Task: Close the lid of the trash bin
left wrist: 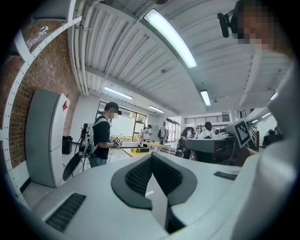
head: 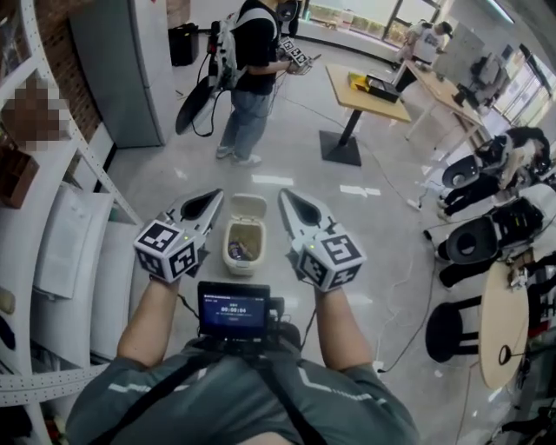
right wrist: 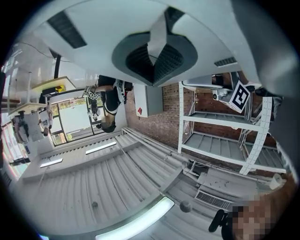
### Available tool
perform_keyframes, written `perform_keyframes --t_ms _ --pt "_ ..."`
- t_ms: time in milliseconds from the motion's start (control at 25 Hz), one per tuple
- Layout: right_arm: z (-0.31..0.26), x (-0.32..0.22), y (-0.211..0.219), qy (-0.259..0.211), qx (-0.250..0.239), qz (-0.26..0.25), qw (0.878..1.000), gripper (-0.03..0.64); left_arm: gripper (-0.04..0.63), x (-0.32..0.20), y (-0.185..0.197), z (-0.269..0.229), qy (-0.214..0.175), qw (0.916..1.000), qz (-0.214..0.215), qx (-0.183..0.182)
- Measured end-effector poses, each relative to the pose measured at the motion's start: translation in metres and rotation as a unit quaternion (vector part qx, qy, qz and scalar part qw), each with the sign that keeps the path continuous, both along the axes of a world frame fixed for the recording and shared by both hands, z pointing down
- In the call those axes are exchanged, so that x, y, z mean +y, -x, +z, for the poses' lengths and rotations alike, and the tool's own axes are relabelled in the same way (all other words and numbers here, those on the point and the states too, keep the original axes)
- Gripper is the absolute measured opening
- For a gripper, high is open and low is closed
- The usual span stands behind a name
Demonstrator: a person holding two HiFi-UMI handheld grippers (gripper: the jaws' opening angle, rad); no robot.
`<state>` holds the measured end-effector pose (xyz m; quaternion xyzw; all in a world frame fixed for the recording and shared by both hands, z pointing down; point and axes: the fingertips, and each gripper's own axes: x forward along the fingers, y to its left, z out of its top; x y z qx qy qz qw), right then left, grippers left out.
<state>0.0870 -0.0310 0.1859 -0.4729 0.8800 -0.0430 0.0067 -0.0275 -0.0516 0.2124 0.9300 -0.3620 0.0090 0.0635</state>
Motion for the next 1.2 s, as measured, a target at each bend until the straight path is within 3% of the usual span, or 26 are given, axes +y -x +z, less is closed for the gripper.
perform_keyframes --t_ms 360,600,1000,1200 --pt "0.001 -0.065 -0.035 -0.002 -0.018 -0.035 0.999 0.011 0.002 -0.062 -0.032 -0.007 -0.002 0.9995 -0.028 0.018" --pt "-0.003 -0.104 -0.041 -0.003 -0.023 -0.043 0.999 0.011 0.002 -0.090 -0.037 -0.010 -0.004 0.9994 -0.033 0.001" --pt "0.012 -0.141 -0.047 0.029 -0.022 -0.002 0.999 0.011 0.002 -0.125 -0.035 -0.008 0.011 0.9999 0.001 -0.001" --pt "0.027 -0.171 -0.029 0.048 -0.016 0.026 0.998 0.011 0.002 -0.158 -0.010 0.003 0.018 0.9995 0.024 -0.004"
